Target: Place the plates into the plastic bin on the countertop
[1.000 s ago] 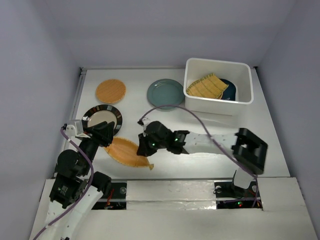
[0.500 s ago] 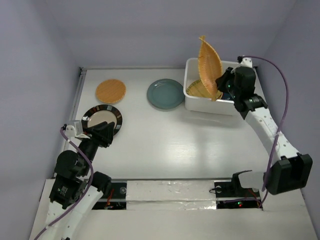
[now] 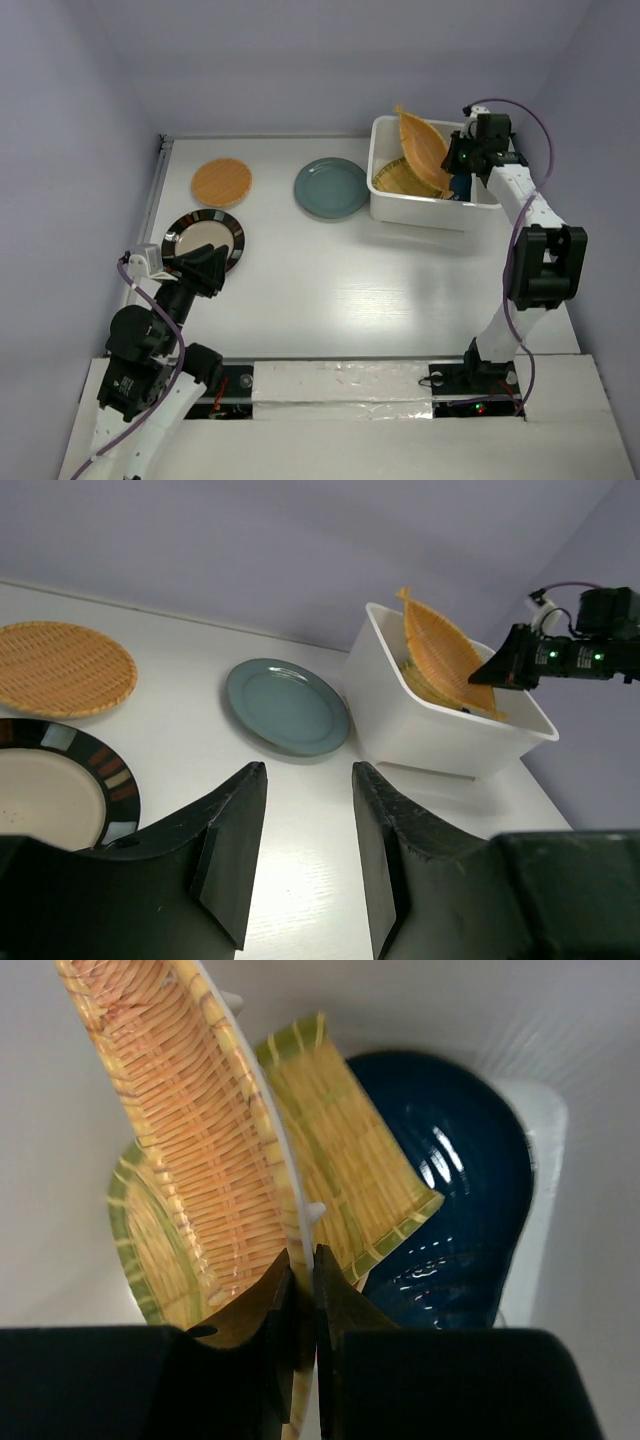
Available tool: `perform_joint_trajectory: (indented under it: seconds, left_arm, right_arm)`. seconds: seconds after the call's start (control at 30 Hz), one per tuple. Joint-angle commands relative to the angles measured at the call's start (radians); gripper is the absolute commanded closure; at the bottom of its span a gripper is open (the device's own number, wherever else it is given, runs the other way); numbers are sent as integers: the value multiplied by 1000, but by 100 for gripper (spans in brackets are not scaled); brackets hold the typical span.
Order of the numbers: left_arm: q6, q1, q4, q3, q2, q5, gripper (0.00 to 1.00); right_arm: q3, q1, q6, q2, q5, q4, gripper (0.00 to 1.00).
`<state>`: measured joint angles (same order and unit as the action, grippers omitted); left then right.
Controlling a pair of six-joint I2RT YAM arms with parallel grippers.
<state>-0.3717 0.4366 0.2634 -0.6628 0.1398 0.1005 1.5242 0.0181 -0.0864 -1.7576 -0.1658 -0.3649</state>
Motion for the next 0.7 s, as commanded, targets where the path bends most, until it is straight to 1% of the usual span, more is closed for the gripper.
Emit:
perform_joint_trajectory:
  seconds: [0.0,0.13,0.17,0.2,0.27,0.3,0.33,0.4,0.43,0.47,0.53,0.6,0.67]
  left_arm:
    - [7,-6,-50,-20,-14,-16,64]
    - [8,4,-50,-20,-17,-16,64]
    - [8,4,-50,-20,-19,-18,64]
    - [8,4,-52,-20,-19,-18,64]
    - [8,4,-50,-20,-19,-15,64]
    - [7,4,-50,-20,-19,-16,64]
    - [7,4,-50,-20,-17,-16,64]
    - [8,4,-52,-20,-16,-16,64]
    - [7,4,-50,-20,-13,-18,64]
    - [7,4,-50,-20,-11,-18,64]
    - [7,4,-52,-20,-9,-18,64]
    - [7,4,-52,-20,-6,-16,64]
    - [8,4,-50,-20,-2,-15,64]
  right_arm:
    - [73,0,106,-16,-107,-38,100]
    - [88,0,143,-72,-193,-106,100]
    - [91,0,151,-109,-222,-127,100]
    - [91,0,136,-121,-233,-134,100]
    - [71,0,78,-123,-192,-92,99]
    - [36,0,42,-99,-143,-48,82]
    - [25,0,22,-83,-105,-30,69]
    - [2,0,-24,-21,-33,18,46]
    - [-10,0,-39,4,-15,29,32]
    - [-10,0,-68,27,0,38,28]
    - [-9,0,-99,102,38,55,25]
    - [-16,0,-147,157,52,70,25]
    - [-60,-10,-196,259,28,124,30]
